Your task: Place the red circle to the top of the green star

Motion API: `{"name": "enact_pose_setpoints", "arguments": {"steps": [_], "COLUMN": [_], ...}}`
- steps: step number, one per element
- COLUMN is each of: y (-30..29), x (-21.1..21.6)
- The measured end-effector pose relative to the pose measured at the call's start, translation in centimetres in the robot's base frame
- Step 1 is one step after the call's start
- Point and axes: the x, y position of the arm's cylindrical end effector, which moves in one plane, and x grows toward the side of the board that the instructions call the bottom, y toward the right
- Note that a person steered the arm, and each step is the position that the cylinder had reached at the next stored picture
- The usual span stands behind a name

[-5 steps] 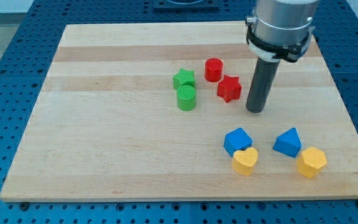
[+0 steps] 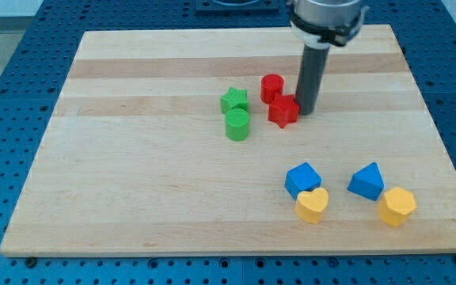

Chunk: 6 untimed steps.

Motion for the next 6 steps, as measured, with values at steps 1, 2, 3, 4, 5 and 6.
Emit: {"name": "enact_pose_setpoints", "arguments": {"steps": [1, 2, 3, 4, 5, 6], "y": [-1.3, -3.1, -4.0, -4.1, -4.1, -6.4], "x": [-3.0, -5.6, -5.9, -5.9, -6.2, -6.3]}}
